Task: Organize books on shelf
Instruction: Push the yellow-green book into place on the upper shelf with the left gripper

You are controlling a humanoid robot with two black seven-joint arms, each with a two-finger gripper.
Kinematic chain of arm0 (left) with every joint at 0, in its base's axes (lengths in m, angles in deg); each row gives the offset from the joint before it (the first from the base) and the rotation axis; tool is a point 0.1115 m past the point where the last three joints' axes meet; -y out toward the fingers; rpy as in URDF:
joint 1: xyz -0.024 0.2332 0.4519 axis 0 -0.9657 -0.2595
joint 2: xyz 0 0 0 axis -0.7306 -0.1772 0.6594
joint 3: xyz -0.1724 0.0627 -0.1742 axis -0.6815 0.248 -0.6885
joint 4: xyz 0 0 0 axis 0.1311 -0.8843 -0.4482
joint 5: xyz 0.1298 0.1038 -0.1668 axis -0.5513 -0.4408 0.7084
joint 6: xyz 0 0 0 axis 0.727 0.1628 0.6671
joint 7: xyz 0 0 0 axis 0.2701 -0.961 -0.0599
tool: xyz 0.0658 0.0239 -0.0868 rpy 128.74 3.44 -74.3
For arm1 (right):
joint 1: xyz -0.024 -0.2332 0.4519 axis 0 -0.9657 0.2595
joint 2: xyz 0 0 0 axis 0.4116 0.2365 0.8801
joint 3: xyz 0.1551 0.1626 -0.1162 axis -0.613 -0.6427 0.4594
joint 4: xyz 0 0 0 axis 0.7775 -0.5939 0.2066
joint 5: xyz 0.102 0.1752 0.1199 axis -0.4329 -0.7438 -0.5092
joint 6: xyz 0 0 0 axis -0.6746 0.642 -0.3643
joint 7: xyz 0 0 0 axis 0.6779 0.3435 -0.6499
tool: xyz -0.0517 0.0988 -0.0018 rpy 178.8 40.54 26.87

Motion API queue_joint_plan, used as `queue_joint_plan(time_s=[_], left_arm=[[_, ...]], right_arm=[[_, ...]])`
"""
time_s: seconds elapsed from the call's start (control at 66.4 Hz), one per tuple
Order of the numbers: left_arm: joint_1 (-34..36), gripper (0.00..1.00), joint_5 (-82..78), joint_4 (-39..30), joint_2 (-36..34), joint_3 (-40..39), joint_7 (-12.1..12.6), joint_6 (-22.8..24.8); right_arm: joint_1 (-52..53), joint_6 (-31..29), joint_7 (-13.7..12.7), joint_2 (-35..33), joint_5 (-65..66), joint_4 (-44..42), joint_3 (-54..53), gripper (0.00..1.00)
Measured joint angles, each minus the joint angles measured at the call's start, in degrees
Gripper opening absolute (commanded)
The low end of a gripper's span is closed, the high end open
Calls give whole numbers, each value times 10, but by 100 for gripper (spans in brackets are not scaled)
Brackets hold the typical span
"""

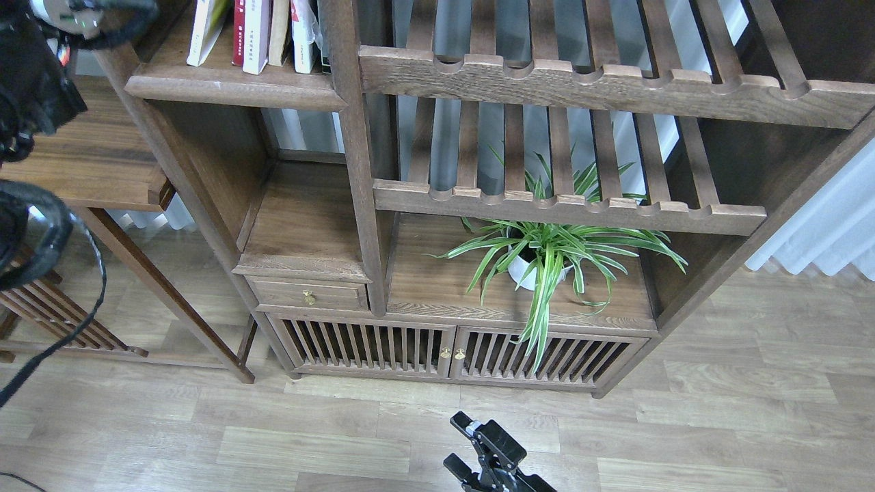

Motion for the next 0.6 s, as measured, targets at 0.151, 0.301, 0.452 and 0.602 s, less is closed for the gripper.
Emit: queue_joint_plan(time_s=[0.151,0.301,0.452,0.602], left_arm=[[0,62,6,-15,-11,1,2,0],[-17,62,50,-84,-49,0,23,0],[-74,62,100,-246,-132,-10,109,0],[-143,62,110,-387,-220,-36,158,0]], right_arm=[[-1,0,0,-1,0,1,0,99],[-9,0,0,-5,-4,11,0,99],[-11,0,-1,-11,-19,21,-9,99],[-11,0,-2,-13,-20,33,-35,99]])
